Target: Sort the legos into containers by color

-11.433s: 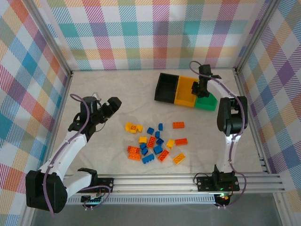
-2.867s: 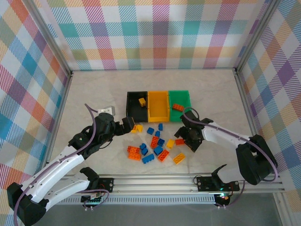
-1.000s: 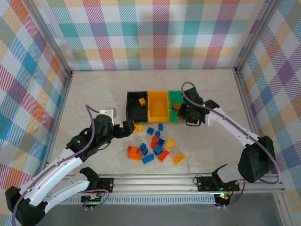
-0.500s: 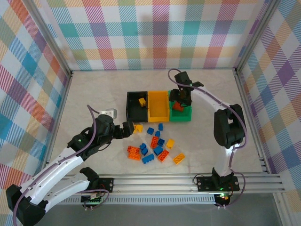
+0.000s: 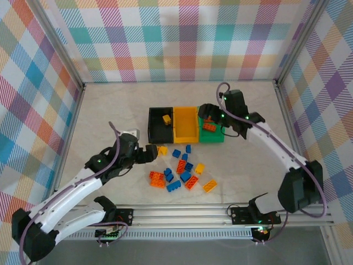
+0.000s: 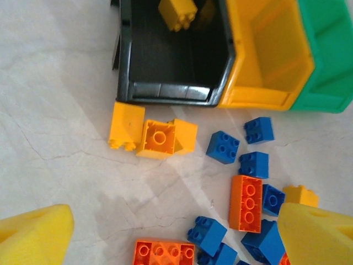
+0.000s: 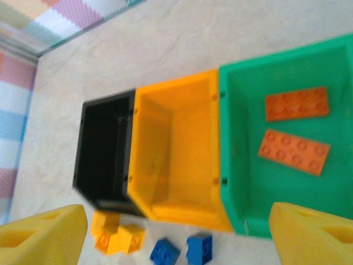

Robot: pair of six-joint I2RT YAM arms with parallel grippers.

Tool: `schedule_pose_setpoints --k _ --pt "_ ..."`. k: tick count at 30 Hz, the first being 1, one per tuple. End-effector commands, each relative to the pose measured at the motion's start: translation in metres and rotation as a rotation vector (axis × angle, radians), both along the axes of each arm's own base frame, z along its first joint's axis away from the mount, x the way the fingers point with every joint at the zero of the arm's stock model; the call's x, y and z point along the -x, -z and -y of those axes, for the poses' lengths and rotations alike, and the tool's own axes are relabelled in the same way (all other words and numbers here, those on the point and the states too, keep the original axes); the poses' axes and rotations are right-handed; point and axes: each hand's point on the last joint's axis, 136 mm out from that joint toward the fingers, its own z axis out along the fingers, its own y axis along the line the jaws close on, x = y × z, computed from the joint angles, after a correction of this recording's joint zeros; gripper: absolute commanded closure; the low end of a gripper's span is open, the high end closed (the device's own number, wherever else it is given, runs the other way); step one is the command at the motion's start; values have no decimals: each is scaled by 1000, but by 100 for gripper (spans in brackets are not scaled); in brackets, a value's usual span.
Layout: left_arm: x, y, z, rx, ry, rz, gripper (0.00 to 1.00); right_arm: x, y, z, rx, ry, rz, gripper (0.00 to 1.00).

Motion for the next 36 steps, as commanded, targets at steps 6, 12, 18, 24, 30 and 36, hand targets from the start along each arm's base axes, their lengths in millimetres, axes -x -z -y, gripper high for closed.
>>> schedule_pose_setpoints --k 6,12,18,24,30,36 --pt "-17 60 18 -138 65 -143 16 38 21 -4 -70 -59 -65 14" --pt "-24 85 27 -196 88 -155 28 42 20 1 -48 -52 -58 13" --pt "-44 79 33 -211 70 -52 37 42 21 1 -60 -46 -54 13" --pt "-67 69 32 -262 29 37 46 42 19 1 -61 -47 -49 13" --pt "-76 85 35 -311 24 15 51 45 15 4 -54 -46 -37 13" --pt "-62 102 20 -345 2 -39 62 47 10 5 -63 -46 -22 13"
